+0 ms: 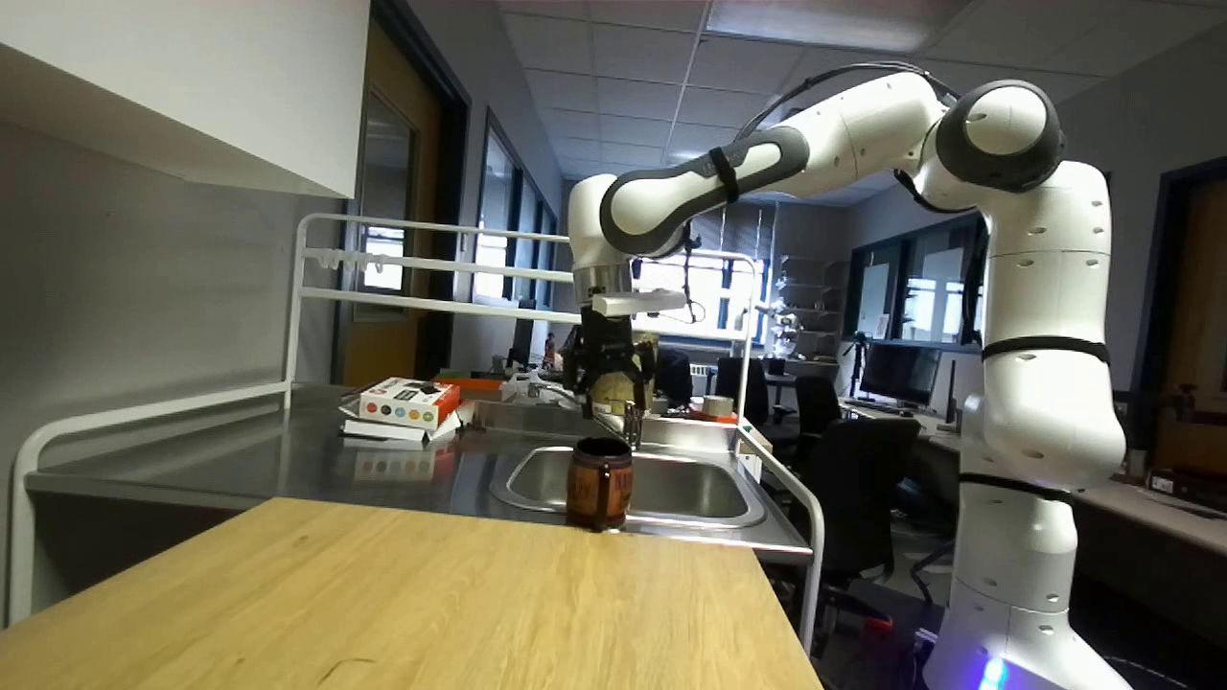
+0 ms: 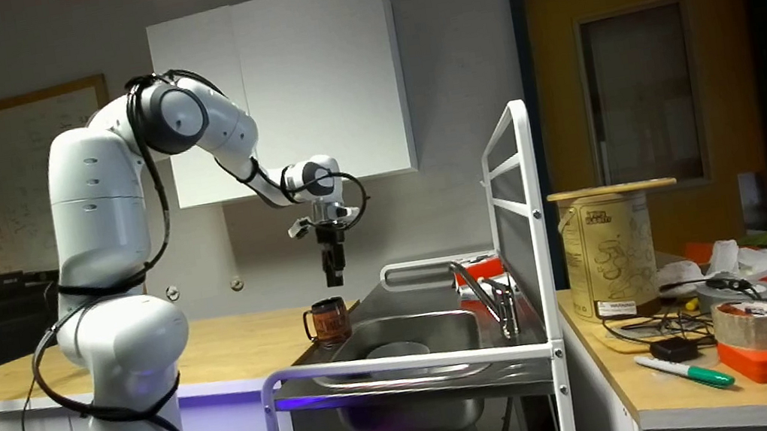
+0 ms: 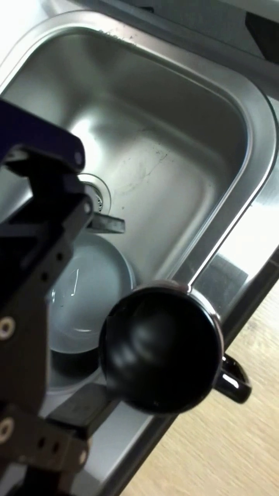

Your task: Put the mug in the sink

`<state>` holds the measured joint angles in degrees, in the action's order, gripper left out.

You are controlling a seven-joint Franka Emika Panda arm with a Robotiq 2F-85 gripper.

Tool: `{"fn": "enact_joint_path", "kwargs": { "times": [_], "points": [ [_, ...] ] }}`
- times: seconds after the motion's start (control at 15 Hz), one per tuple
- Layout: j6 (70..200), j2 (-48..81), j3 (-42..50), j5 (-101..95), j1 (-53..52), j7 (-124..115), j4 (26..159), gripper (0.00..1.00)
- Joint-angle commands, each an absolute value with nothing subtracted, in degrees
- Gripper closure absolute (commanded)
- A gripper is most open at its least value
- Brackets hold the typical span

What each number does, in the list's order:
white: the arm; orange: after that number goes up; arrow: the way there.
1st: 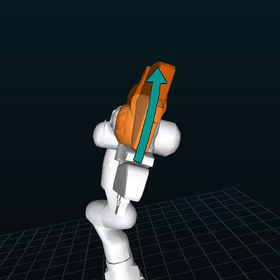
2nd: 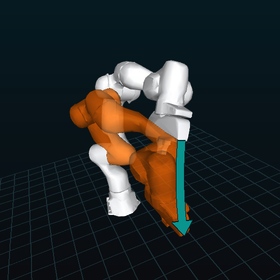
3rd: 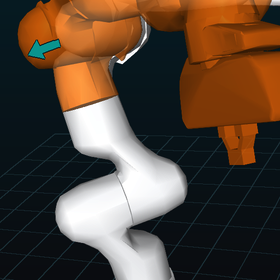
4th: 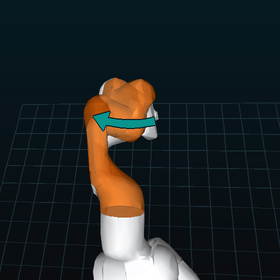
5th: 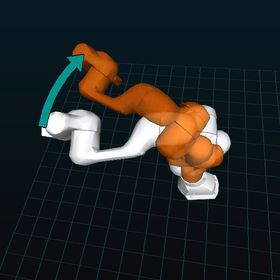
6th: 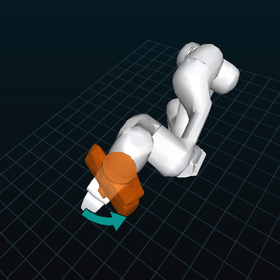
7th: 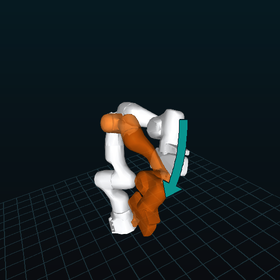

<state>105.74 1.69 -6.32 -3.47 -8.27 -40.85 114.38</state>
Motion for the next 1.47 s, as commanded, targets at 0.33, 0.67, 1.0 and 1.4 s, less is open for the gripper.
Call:
{"fn": "enact_joint_path", "kwargs": {
  "times": [0.33, 0.67, 1.0, 1.4],
  "points": [
    [104.9, 2.8, -4.9, 2.0, -5.9, -41.0, 118.7, 0.00],
    [105.1, 4.2, -4.4, 3.4, -5.6, -41.4, 119.1, 0.40],
    [106.2, 4.8, -4.4, 4.2, -5.8, -41.9, 118.9, 0.80],
    [108.3, 5.0, -4.3, 4.9, -5.8, -42.4, 118.5, 0.89]
  ]
}}
